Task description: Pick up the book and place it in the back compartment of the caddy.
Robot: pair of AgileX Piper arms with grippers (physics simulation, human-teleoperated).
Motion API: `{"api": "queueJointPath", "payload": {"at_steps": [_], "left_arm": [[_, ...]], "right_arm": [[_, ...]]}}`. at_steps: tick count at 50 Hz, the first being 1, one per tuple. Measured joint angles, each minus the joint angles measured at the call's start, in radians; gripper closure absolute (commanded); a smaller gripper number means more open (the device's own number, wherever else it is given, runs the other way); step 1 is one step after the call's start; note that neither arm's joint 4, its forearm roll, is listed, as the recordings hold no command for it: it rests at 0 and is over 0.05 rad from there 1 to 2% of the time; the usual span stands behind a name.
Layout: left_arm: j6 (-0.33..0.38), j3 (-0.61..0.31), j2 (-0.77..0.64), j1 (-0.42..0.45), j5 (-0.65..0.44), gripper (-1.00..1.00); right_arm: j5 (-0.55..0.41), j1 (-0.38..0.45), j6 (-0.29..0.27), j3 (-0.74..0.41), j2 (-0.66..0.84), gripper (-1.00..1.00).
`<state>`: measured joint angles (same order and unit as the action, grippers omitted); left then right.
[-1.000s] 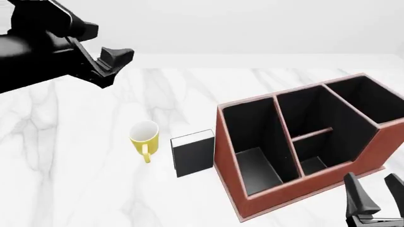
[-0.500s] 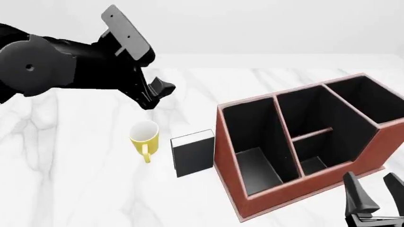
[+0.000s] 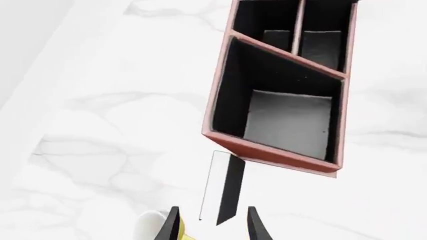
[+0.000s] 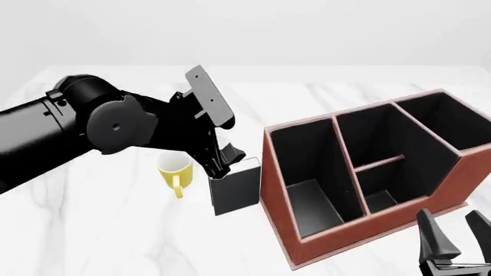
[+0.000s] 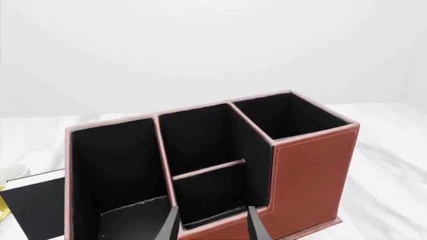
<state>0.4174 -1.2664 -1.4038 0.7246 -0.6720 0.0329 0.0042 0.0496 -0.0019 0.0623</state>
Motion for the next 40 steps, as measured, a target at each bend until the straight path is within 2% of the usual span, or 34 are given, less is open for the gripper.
{"api": "queueJointPath", "payload": {"at_steps": [8, 28, 40], "left_arm": [[-0.007, 0.028, -0.035, 0.022, 0.032, -1.00], [0.029, 0.062, -0.119, -0.016, 0.133, -1.00], [0.023, 0.083, -0.161, -0.014, 0.181, -1.00]], "right_arm": [[-0.002, 0.002, 0.001, 0.000, 0.000, -1.00], [0.001, 0.005, 0.000, 0.000, 0.003, -1.00], [-0.002, 0.007, 0.001, 0.000, 0.000, -1.00]]}}
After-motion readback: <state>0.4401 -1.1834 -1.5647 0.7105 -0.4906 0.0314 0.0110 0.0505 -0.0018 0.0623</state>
